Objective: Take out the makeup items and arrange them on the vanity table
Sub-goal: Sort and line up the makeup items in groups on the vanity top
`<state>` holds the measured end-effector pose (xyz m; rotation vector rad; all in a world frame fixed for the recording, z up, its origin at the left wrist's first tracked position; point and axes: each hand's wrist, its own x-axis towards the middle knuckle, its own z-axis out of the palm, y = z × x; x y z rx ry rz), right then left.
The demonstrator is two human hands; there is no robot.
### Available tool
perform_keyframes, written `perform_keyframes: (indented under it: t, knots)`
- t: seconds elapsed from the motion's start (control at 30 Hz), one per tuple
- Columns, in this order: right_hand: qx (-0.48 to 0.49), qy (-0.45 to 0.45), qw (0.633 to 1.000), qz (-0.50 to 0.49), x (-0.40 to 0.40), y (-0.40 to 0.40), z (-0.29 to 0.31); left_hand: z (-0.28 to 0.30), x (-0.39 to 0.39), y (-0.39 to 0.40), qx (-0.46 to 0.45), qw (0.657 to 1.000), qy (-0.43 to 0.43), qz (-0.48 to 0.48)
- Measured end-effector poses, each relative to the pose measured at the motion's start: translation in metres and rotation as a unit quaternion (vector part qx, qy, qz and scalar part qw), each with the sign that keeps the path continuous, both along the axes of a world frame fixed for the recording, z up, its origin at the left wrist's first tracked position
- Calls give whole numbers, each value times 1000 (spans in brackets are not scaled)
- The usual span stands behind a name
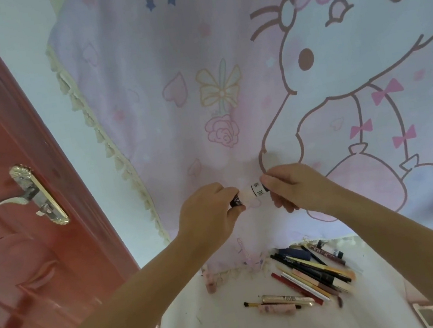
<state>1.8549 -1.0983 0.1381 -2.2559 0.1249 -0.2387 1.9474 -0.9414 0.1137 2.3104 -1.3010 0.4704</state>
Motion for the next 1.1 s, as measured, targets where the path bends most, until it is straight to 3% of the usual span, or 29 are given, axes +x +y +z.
perform_keyframes:
  t: [0.13, 0.3, 0.43, 0.53, 0.67, 0.83, 1.03, 1.1]
  knots:
    - [-70, -27, 995, 62, -4, -3, -7, -6, 3, 4, 33, 999, 30, 10]
    - [-17, 101, 994, 34, 5, 7, -16, -15, 5, 7, 63, 997, 44, 13]
    - [-94, 46, 994, 22, 8, 10, -26, -19, 5, 9, 80, 995, 54, 6]
    - [-55, 4, 998, 35, 10, 9, -32, -22, 7, 13, 85, 994, 71, 14]
    - [33, 35, 999, 6, 15, 17, -40, -24, 8, 18, 87, 993, 80, 20]
    - [-28, 12, 1000, 7, 18, 21, -47, -30, 9, 24, 94, 990, 105, 27]
    - [-103, 7, 994, 45, 28, 31, -62, -52, 10, 27, 127, 967, 219, 23]
    - [-69, 24, 995, 62, 33, 35, -71, -65, 15, 28, 133, 949, 282, 32]
